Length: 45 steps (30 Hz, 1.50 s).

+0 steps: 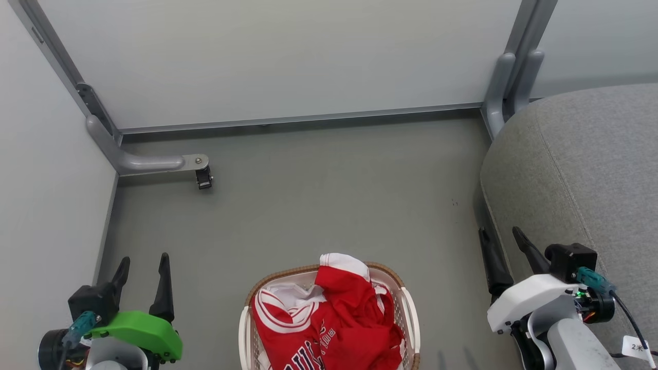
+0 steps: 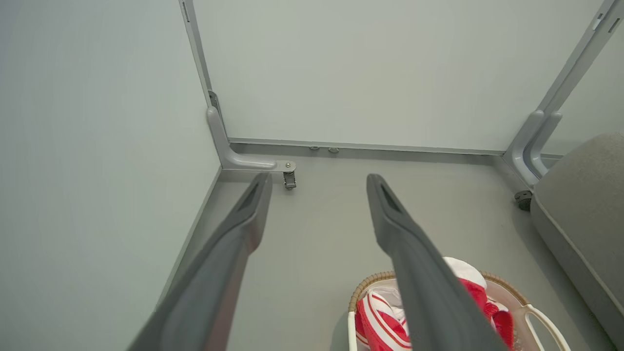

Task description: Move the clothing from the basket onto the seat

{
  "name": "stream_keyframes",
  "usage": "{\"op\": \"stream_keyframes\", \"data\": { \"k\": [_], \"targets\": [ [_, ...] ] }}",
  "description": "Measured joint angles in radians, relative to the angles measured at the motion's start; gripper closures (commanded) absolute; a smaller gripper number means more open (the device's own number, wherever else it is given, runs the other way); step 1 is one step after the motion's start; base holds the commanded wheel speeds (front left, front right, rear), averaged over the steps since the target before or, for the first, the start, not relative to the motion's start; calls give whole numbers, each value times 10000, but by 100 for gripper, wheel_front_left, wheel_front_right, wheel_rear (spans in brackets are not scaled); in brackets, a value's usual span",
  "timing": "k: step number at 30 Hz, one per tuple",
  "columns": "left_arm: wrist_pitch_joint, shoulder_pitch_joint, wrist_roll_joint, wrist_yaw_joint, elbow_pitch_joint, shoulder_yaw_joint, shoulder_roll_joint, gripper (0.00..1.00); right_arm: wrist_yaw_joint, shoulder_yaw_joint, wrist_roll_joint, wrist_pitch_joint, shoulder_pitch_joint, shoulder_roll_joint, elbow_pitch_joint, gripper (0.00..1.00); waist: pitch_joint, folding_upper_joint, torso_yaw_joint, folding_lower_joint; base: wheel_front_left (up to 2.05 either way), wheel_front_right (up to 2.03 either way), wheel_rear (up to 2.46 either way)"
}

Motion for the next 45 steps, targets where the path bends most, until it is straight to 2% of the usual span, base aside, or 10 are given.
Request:
{"op": "stream_keyframes", "data": {
  "k": [30, 40, 45],
  "targets": [
    [-550, 12, 2036, -2, -6, 305, -17, 0, 2, -247, -2140, -579, -285, 90, 336, 0, 322, 0, -56, 0, 0, 0, 0],
    [-589, -420, 1544, -2, -90, -309, -142, 0, 4, -105, -2211, -583, -796, 176, -161, 0, 1149, 0, -210, 0, 0, 0, 0],
    [-589, -717, 980, -2, 458, -669, -297, 0, 6, 4, -2226, -583, -1156, 257, -384, 0, 1742, 0, -339, 0, 0, 0, 0]
  ]
}}
